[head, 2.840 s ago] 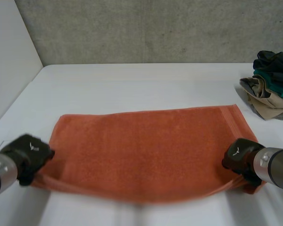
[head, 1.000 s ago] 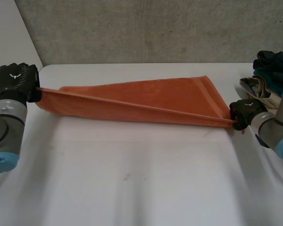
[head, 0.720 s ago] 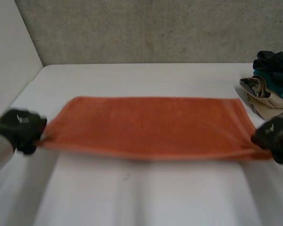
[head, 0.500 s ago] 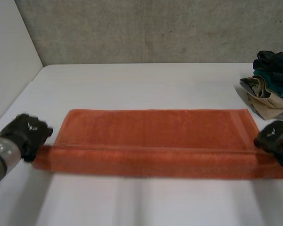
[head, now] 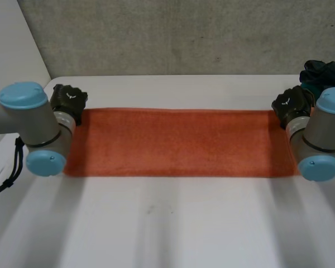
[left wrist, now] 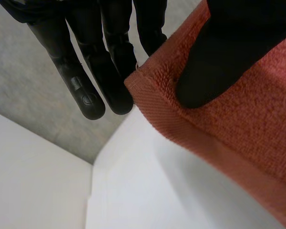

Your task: Fold the laundry.

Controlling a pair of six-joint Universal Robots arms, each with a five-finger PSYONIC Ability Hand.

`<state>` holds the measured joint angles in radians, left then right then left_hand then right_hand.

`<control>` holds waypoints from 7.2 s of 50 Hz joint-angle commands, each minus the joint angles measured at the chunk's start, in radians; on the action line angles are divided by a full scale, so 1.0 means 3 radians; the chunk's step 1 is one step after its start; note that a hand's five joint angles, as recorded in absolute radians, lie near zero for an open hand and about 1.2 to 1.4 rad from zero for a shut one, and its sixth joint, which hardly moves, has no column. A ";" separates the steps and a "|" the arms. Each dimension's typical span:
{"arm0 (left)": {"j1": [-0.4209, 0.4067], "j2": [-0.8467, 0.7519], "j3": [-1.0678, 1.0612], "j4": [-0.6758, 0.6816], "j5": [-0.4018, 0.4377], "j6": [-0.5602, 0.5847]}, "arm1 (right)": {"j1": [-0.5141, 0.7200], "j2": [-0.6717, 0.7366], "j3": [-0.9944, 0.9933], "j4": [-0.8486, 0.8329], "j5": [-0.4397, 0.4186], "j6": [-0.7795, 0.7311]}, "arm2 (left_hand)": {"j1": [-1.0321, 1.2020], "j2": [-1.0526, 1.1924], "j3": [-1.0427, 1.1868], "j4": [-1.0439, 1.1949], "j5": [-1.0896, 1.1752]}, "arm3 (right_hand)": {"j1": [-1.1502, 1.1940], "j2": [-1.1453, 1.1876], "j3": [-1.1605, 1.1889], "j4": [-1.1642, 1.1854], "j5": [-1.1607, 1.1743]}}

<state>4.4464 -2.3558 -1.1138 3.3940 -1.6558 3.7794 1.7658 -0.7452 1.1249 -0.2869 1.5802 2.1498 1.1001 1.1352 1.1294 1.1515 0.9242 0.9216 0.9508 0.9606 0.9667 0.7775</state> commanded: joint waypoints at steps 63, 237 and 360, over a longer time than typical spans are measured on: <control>-0.0182 0.1502 -0.1876 0.0499 0.0483 -0.1451 | -0.1454 -0.1233 0.1441 0.0368 -0.0609 -0.0248 | -0.3083 -0.3200 -0.3180 -0.3254 -0.3078 | 0.1582 0.1485 0.1452 0.1432 0.1481; -0.1020 0.1666 -0.0879 -0.0816 0.1705 -0.1881 | 0.1666 -0.0600 0.1732 -0.0649 -0.0226 0.1701 | -0.2632 -0.2749 -0.2730 -0.2804 -0.2628 | -0.2476 -0.2573 -0.2606 -0.2626 -0.2577; -0.1097 0.2299 -0.1043 -0.0790 0.1684 -0.2033 | -0.2516 -0.1734 0.0356 0.0148 -0.0978 0.2473 | -0.2691 -0.2808 -0.2789 -0.2862 -0.2686 | -0.2490 -0.2587 -0.2620 -0.2640 -0.2592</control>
<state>4.1239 -1.7391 -1.4410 3.1549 -1.1477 3.2006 1.0134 -1.1530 1.2399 -0.2728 1.1495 2.9660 0.2509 0.2399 0.2384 0.2430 0.0809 0.2275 0.2188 0.2160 0.2191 0.0487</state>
